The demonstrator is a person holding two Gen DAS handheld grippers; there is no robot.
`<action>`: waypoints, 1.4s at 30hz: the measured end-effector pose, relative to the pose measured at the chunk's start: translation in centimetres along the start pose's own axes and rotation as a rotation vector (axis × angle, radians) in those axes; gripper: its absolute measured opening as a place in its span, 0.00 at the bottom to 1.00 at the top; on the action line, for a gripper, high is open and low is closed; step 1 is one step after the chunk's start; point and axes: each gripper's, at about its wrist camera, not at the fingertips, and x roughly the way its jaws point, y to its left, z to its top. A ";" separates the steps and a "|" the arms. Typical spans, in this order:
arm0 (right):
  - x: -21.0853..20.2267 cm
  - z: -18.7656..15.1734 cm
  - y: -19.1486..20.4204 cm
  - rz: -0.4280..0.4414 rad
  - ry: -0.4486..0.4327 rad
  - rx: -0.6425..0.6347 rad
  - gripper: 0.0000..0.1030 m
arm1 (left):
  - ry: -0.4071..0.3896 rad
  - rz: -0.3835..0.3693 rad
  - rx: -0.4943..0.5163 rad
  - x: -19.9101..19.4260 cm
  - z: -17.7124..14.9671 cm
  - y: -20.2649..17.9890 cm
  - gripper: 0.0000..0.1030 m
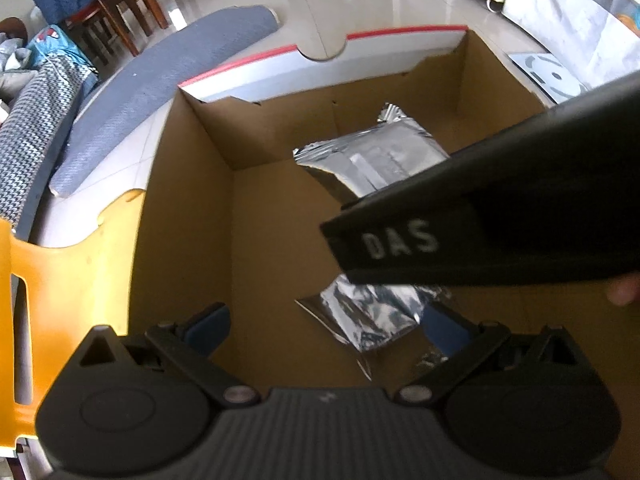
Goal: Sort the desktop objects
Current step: 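Lower the packet into the cardboard box and open the right tool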
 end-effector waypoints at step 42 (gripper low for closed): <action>-2.2 0.1 -0.2 0.009 -0.022 0.053 0.60 | 0.009 -0.018 0.007 -0.9 -0.6 -1.5 1.00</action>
